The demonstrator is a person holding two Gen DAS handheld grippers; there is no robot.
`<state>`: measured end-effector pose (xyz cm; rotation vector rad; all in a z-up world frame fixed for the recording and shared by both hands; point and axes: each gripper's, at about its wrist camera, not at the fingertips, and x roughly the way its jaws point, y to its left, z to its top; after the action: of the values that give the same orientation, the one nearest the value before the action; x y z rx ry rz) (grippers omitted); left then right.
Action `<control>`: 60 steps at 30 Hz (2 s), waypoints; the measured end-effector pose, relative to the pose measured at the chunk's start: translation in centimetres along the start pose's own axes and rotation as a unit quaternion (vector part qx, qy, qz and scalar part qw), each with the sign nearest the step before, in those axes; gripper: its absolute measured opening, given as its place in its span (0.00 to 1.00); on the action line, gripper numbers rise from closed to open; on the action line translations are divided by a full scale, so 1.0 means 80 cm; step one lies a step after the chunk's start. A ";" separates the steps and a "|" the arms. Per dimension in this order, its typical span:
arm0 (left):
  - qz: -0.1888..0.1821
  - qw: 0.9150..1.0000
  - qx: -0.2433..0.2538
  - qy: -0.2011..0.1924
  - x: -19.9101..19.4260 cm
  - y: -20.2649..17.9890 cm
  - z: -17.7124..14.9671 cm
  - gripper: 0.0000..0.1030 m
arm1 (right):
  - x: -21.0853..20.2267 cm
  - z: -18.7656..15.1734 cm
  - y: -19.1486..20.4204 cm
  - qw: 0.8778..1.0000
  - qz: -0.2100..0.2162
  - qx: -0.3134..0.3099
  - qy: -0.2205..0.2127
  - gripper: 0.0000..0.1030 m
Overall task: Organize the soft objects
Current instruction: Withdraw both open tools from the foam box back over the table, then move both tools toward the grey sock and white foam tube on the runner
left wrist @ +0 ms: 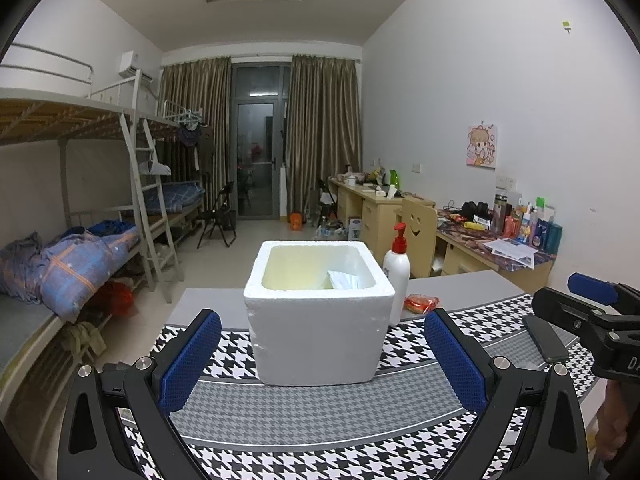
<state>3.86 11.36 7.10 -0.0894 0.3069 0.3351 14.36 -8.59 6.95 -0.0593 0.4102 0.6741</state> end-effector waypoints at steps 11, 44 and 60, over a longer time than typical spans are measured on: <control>0.000 1.000 0.006 -0.009 -0.001 -0.004 -0.017 0.99 | -0.002 -0.026 -0.006 1.000 -0.004 0.001 -0.006 0.95; -0.091 0.995 0.034 0.013 0.015 -0.080 -0.069 0.99 | -0.023 -0.075 -0.076 0.996 -0.080 0.045 0.002 0.95; -0.132 0.990 0.042 0.035 0.028 -0.116 -0.078 0.99 | -0.045 -0.092 -0.112 0.991 -0.117 0.065 0.004 0.95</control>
<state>7.28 2.49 0.80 -0.0581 0.3739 0.0561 14.81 -19.12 0.90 0.0125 0.4462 0.4142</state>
